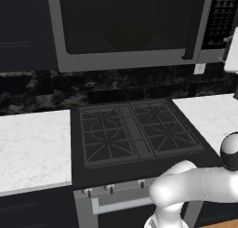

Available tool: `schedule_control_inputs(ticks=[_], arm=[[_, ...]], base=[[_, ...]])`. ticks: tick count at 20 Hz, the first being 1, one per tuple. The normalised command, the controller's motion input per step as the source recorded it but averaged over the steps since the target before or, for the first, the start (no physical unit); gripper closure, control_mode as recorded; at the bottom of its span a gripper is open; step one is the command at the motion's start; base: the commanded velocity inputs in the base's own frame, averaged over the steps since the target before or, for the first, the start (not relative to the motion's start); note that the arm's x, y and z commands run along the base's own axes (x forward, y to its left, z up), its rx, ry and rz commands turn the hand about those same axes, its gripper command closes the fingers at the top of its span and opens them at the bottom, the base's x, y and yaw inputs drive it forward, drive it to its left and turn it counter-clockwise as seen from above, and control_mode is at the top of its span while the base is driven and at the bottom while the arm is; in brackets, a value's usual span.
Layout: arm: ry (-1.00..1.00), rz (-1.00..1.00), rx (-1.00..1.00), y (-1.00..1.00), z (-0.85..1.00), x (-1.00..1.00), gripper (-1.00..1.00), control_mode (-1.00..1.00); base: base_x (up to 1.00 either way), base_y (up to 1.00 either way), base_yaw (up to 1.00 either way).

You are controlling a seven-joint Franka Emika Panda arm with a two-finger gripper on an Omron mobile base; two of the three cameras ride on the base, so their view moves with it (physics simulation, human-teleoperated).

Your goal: Pick the avocado from the sink and place it in the bowl. Then pick the bowl and place it in the microwave. Then close the microwave door and press the start button.

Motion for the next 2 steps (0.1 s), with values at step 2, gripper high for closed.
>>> schedule_control_inputs(ticks=[2], arm=[[0.0, 0.12, 0.0, 0.96, -0.08, -0.71, -1.0, -1.0]], base=[[0.0, 0.0, 0.0]])
